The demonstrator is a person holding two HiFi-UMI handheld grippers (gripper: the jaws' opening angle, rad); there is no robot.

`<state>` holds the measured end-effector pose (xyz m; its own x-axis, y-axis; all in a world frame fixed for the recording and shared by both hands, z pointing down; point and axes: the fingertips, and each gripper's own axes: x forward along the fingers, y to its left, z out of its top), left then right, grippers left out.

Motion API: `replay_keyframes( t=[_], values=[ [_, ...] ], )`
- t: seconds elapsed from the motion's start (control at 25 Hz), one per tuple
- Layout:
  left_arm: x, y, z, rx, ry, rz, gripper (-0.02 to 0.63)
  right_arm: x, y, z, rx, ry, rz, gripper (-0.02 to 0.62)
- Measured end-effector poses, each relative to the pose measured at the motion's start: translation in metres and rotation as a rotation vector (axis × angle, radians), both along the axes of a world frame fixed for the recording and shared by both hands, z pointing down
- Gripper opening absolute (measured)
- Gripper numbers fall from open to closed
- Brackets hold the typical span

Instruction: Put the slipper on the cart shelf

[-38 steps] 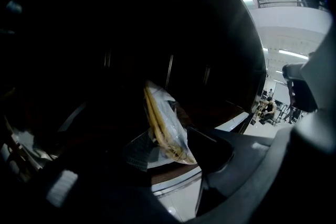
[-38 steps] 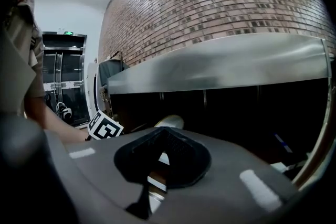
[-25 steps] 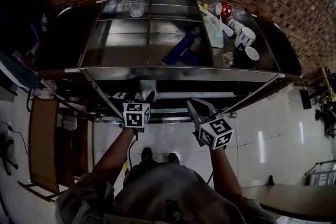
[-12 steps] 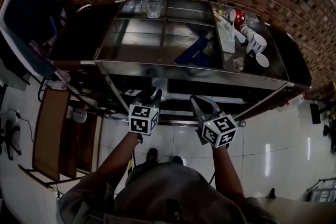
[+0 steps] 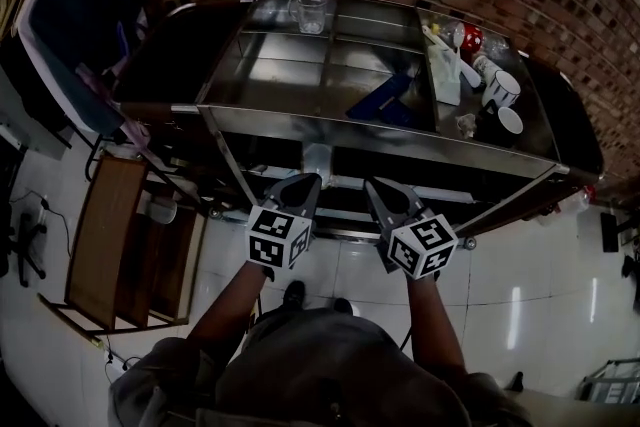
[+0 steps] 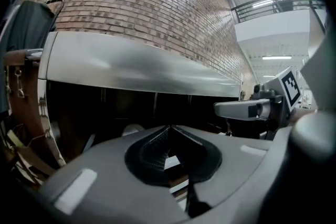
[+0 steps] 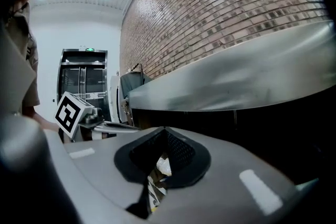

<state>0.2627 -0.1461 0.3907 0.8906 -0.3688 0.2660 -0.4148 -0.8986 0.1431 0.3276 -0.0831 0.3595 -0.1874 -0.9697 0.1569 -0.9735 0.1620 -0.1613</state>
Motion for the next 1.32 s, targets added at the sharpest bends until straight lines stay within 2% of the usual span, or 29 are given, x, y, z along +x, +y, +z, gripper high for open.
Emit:
replay_keyframes(
  t=[0.72, 1.32],
  values=[
    [-0.005, 0.013, -0.009, -0.008, 0.007, -0.006, 0.008, -0.006, 0.005, -0.010, 0.014, 0.018, -0.046, -0.002],
    [0.003, 0.017, -0.008, -0.015, 0.009, 0.003, 0.008, -0.001, 0.010, -0.018, 0.028, 0.033, -0.043, -0.002]
  ],
)
